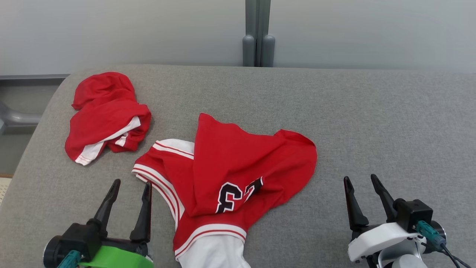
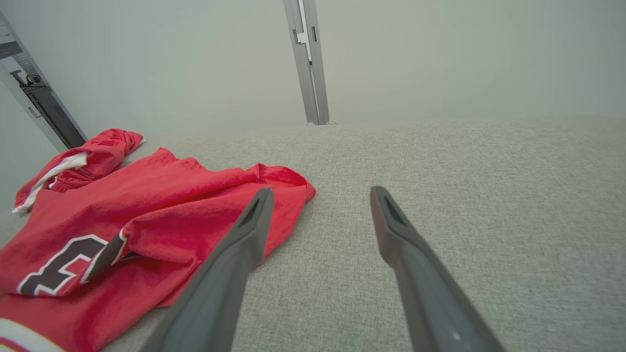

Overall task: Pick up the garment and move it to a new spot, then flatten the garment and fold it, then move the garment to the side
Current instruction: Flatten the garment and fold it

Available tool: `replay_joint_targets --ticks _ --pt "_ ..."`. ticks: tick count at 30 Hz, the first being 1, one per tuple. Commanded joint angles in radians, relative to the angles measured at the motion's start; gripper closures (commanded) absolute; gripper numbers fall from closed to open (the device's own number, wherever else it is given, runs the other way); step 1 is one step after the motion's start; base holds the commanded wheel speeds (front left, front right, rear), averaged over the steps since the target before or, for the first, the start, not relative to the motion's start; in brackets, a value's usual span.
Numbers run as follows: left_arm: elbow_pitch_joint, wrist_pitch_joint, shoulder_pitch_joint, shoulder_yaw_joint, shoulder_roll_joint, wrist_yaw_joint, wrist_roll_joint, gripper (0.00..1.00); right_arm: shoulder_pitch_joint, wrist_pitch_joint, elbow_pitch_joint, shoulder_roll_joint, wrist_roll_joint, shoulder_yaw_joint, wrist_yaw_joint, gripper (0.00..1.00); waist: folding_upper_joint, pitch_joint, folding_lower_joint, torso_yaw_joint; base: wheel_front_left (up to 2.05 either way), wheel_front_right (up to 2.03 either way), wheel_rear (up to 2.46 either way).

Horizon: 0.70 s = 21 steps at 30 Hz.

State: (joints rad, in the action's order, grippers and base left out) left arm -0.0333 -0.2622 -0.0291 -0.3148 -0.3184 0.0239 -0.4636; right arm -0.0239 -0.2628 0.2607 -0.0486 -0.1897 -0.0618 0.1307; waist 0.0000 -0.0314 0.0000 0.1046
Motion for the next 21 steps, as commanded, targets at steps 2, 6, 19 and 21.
replay_joint_targets --ticks 2,6,19,21 --pt "-0.016 -0.003 0.014 0.052 0.037 -0.017 0.043 0.00 -0.007 -0.003 0.004 -0.003 0.009 -0.001 0.000 0.00 0.0000 0.005 0.0000 -0.011 0.00 0.00 0.00" --pt "-0.047 -0.003 0.021 0.133 0.099 -0.057 0.089 0.00 -0.014 -0.003 0.012 -0.003 0.017 0.004 0.000 0.00 0.0000 0.006 0.0000 -0.019 0.00 0.00 0.00" --pt "-0.108 -0.004 0.054 0.280 0.214 -0.145 0.203 0.00 -0.180 0.020 0.127 -0.054 0.063 -0.049 0.000 0.00 0.0000 -0.011 0.0000 -0.002 0.00 0.00 0.00" --pt "-0.111 -0.004 0.061 0.280 0.223 -0.149 0.212 0.00 -0.236 0.031 0.163 -0.072 0.068 -0.067 0.000 0.00 0.0000 -0.022 0.0000 0.011 0.00 0.00 0.00"
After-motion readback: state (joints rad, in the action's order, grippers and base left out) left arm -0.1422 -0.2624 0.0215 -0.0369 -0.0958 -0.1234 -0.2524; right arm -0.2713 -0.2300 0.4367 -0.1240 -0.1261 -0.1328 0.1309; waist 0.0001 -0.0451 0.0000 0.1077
